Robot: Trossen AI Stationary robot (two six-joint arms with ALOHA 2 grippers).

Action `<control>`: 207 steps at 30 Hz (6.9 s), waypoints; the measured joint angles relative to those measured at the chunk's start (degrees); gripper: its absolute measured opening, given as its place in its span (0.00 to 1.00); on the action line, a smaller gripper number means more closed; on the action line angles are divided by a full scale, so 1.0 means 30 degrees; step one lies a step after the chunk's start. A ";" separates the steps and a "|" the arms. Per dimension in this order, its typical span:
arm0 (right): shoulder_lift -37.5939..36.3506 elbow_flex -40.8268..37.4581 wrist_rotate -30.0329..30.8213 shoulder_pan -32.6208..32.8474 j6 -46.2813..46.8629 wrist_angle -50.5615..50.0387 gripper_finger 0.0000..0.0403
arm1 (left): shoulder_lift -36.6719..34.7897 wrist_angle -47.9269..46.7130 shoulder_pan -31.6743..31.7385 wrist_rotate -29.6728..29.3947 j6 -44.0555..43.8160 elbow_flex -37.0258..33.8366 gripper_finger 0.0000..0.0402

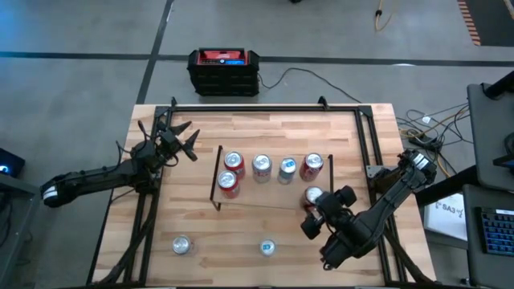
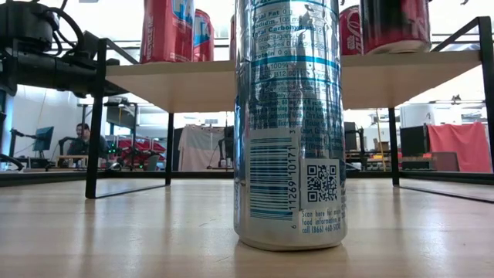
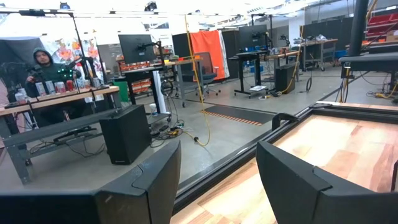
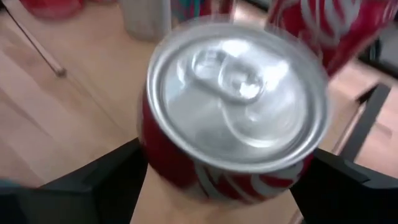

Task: Place canned beverage on shelf
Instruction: Put the red soda can on the shelf, then put the blue soda can on the shelf

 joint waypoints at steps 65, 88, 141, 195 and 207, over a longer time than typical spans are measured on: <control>-0.0375 0.0063 0.0114 0.1049 0.3908 -0.0390 0.99 | 0.0000 0.0000 0.0003 0.0002 0.0000 0.0007 0.49; 0.0236 0.1075 -0.2495 0.1326 0.3755 0.1628 0.99 | -0.0007 0.0000 -0.0005 0.0002 0.0000 0.0000 0.49; 0.0874 0.2868 -0.4688 0.2221 -0.2419 0.8555 0.99 | -0.0002 0.0000 0.0003 0.0002 0.0000 0.0005 0.49; 0.8298 0.3188 0.0695 0.4131 -0.6439 1.6222 0.99 | -0.0004 0.0000 -0.0003 0.0002 0.0000 0.0004 0.49; 0.8320 0.3188 0.0687 0.4124 -0.6277 1.6364 0.99 | -0.0002 0.0000 -0.0003 0.0000 0.0000 0.0000 0.49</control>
